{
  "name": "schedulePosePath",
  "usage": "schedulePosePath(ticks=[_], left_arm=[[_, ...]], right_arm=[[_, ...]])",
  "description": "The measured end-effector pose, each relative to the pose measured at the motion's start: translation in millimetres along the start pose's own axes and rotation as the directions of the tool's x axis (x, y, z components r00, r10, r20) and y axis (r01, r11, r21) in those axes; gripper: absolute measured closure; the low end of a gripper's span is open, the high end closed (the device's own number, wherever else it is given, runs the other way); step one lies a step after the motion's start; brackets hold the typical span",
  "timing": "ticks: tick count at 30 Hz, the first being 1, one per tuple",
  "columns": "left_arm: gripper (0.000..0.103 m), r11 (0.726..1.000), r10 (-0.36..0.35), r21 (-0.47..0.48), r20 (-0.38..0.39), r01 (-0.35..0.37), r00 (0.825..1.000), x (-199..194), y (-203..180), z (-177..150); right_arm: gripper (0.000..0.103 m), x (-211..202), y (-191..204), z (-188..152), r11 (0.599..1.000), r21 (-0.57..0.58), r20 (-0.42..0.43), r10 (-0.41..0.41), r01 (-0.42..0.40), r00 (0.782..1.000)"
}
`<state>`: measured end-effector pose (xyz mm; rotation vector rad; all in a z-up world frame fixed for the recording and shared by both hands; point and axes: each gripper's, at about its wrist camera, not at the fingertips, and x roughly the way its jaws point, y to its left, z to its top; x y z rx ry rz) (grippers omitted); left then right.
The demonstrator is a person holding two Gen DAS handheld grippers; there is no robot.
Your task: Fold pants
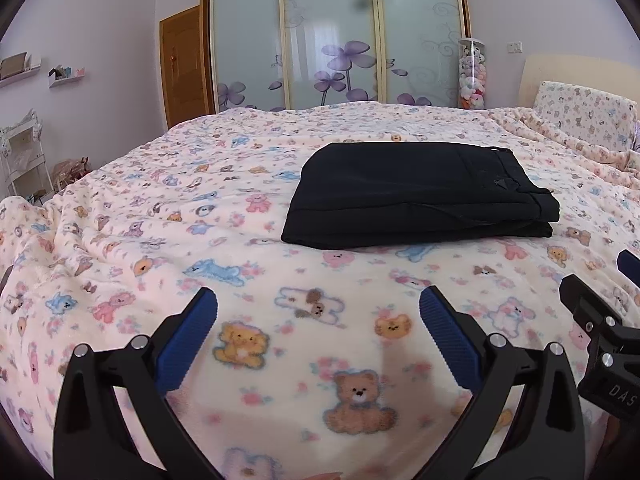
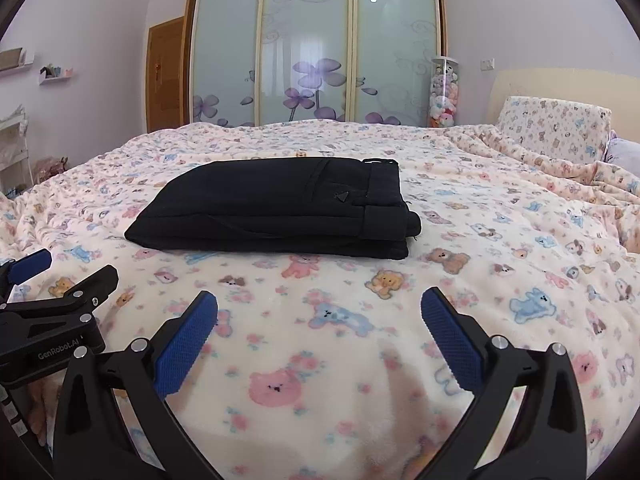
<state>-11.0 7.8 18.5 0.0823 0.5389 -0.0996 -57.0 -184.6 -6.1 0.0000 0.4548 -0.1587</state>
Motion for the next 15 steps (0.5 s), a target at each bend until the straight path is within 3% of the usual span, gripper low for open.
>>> schedulePosePath(ticks=[15], left_arm=[[0.002,0.999,-0.028,0.039,-0.005,0.028,1.0,0.5,-7.4,-0.9]], right_arm=[[0.001,0.0,-5.9,-1.3,1.0,0.027,0.007,-0.013,0.013,1.0]])
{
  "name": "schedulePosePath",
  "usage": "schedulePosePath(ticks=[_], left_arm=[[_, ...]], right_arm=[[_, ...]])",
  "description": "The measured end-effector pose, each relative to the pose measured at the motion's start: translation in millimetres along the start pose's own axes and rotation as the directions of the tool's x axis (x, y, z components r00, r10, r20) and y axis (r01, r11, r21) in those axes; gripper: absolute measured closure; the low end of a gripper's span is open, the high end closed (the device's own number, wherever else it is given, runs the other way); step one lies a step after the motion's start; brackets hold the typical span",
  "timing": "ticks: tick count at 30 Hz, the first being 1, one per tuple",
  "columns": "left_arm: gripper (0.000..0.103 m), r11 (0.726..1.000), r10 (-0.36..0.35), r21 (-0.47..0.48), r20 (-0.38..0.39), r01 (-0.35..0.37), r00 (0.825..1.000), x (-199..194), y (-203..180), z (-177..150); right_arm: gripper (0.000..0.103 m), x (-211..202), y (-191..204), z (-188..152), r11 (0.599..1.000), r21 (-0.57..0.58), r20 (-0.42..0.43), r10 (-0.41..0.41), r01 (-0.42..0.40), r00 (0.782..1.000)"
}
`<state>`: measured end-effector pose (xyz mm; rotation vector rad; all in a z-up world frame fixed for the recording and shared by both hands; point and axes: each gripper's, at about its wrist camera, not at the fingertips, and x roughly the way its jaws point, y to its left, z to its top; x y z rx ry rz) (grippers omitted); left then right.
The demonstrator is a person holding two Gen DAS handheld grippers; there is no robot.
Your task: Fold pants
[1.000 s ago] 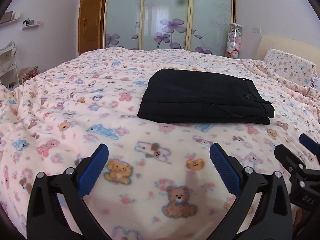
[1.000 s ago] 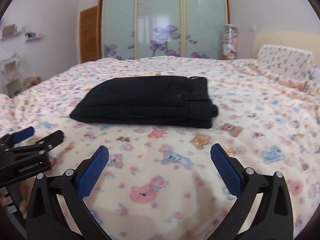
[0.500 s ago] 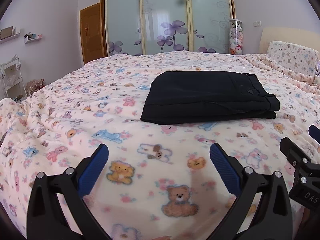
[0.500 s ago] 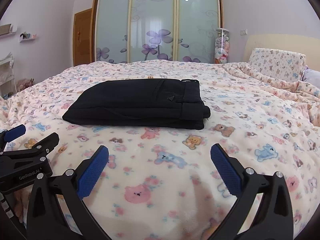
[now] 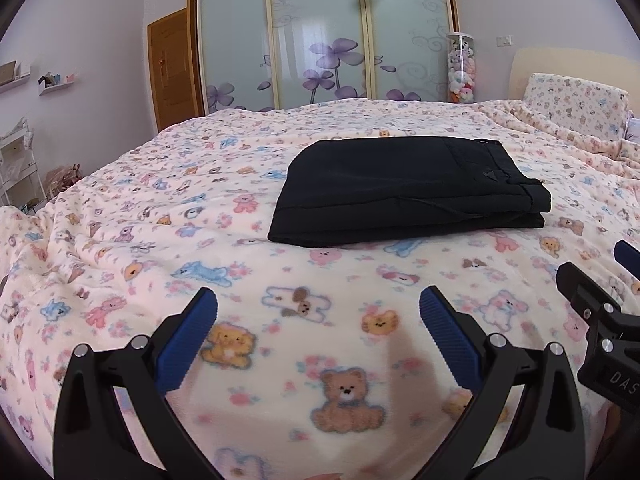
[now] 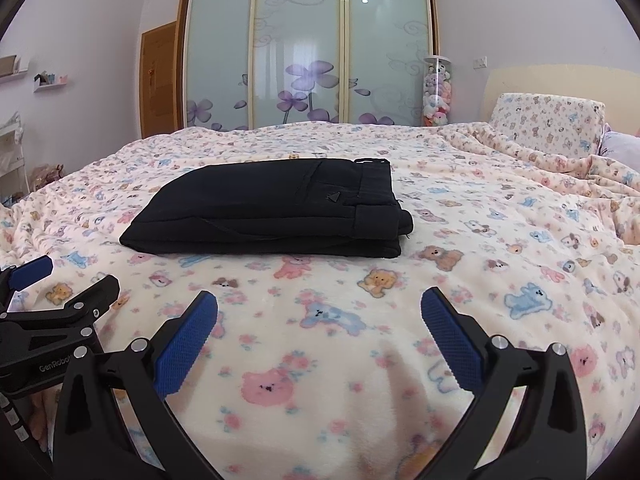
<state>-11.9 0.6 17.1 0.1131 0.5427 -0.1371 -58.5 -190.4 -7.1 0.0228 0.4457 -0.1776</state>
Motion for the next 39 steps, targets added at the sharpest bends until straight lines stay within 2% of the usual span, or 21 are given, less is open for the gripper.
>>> schedulePosePath(ticks=[17,39], left_arm=[[0.002,0.998,-0.045,0.039,-0.012,0.046,0.999,2,-8,-1],[0.002,0.998,-0.049,0.043,-0.016,0.049,0.999,2,-11,-1]], right_arm=[[0.001,-1,-1,-2,1.0,0.008,0.011,-0.015,0.015,1.0],[0.001,-3,0,-2,1.0,0.011,0.013,-0.02,0.02,1.0]])
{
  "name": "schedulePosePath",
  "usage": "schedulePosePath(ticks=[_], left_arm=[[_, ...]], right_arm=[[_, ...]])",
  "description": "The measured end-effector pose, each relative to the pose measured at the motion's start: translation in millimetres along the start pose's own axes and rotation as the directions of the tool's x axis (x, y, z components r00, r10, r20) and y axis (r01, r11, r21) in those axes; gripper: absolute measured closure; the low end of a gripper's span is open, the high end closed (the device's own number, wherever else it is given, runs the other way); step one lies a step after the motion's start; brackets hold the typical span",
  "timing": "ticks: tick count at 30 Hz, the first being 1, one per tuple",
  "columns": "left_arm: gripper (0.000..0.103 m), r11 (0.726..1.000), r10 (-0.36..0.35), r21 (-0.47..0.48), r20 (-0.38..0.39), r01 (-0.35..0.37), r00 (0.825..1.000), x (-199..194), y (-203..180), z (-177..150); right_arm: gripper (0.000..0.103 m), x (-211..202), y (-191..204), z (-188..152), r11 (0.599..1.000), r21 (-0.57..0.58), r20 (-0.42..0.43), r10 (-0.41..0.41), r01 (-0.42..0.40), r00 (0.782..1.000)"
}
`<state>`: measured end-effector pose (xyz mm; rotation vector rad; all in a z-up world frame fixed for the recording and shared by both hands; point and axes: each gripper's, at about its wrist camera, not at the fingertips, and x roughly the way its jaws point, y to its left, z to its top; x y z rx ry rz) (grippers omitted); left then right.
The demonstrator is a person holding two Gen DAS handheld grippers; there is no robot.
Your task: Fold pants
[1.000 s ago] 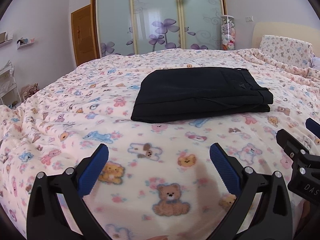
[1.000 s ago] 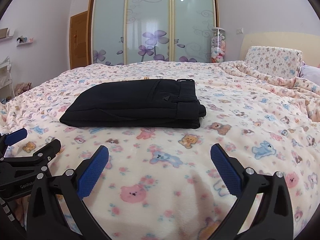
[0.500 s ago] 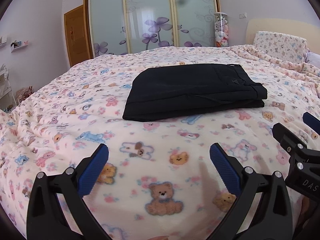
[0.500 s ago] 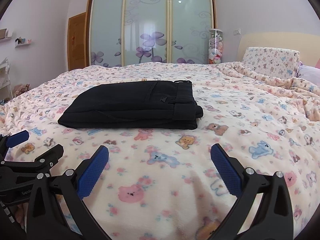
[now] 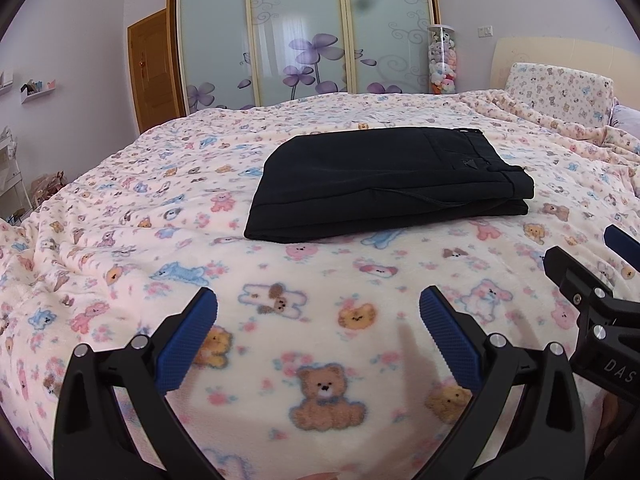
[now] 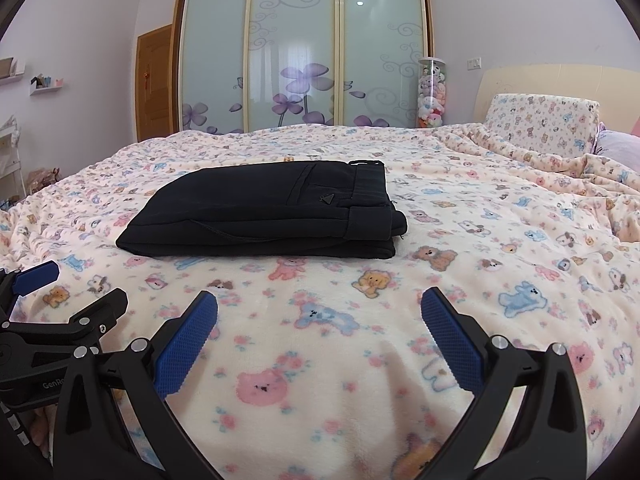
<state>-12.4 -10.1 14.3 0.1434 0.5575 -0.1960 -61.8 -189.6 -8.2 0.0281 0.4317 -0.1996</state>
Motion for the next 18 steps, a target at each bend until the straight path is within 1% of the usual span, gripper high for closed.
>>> schedulePosePath(ticks=[18], left_arm=[[0.002,1.0,-0.002,0.0,0.0,0.002,1.0,-0.5,-0.9,-0.1]], right_arm=[[0.001,0.0,0.2,0.1,1.0,0.0,-0.001,-0.001,0.001,1.0]])
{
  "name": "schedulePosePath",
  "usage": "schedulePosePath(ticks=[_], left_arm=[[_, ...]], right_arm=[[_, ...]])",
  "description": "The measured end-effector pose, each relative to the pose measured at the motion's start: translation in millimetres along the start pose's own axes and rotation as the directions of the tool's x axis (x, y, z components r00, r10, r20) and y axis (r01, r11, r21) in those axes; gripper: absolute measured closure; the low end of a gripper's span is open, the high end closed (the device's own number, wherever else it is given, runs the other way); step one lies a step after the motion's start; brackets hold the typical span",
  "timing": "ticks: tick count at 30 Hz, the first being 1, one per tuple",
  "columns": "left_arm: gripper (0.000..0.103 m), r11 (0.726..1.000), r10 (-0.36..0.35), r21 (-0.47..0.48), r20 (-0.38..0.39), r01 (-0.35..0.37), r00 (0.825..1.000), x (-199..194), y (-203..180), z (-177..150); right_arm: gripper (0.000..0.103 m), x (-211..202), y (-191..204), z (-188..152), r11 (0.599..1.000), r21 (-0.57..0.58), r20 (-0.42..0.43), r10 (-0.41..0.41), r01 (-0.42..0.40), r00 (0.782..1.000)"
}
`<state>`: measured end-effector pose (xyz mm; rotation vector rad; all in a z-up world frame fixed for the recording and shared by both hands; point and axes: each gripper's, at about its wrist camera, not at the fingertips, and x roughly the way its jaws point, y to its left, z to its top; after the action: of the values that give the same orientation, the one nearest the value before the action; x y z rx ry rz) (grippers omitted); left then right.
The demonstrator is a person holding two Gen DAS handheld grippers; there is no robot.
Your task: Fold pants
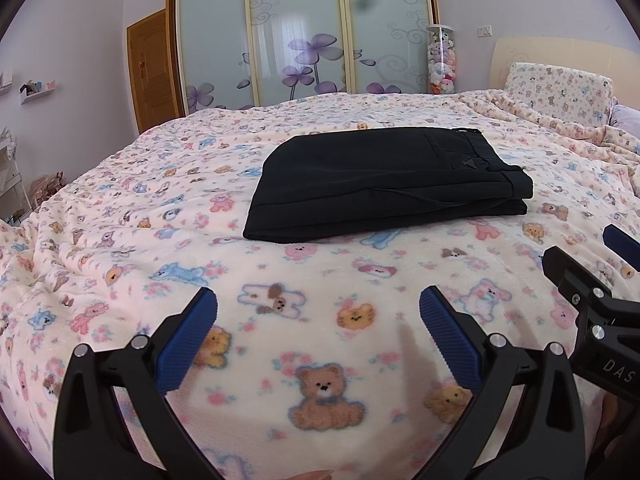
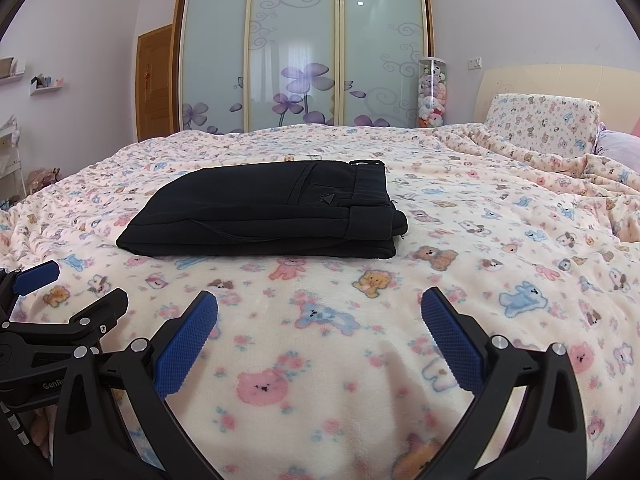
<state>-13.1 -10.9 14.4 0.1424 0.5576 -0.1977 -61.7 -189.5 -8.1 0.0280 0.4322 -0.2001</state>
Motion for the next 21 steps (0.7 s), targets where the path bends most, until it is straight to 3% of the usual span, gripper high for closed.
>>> schedulePosePath(ticks=[21], left_arm=[[0.002,1.0,-0.003,-0.001,-0.001,0.003,1.0,-0.7,-1.7,-0.4]], right_arm=[[0.001,-0.6,1.1,0.0,1.0,0.0,-0.001,0.0,0.0,1.0]])
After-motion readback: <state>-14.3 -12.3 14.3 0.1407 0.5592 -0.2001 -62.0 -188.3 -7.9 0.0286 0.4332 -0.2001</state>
